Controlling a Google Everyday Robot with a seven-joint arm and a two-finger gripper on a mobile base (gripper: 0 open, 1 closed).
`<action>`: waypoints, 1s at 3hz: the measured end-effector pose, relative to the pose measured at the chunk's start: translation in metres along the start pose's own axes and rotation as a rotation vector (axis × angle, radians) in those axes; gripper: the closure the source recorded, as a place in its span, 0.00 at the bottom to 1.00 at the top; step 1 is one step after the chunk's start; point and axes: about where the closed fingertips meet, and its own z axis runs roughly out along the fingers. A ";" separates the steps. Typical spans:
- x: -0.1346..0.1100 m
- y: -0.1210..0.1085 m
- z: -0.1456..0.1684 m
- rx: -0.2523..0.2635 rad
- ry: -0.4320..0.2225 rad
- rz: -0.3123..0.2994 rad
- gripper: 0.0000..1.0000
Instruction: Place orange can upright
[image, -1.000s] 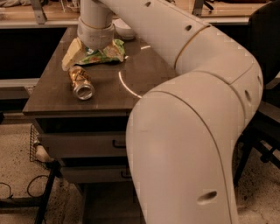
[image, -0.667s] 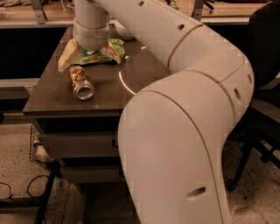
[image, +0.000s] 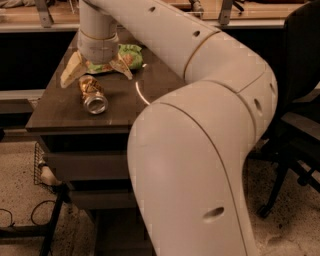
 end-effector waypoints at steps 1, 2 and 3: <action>0.001 0.007 0.009 -0.005 0.006 -0.024 0.00; 0.001 0.011 0.015 0.000 0.011 -0.062 0.00; 0.000 0.012 0.022 0.012 0.026 -0.071 0.00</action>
Offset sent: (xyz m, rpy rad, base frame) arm -0.0122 0.0117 -0.0141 -0.0291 -0.0063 0.1114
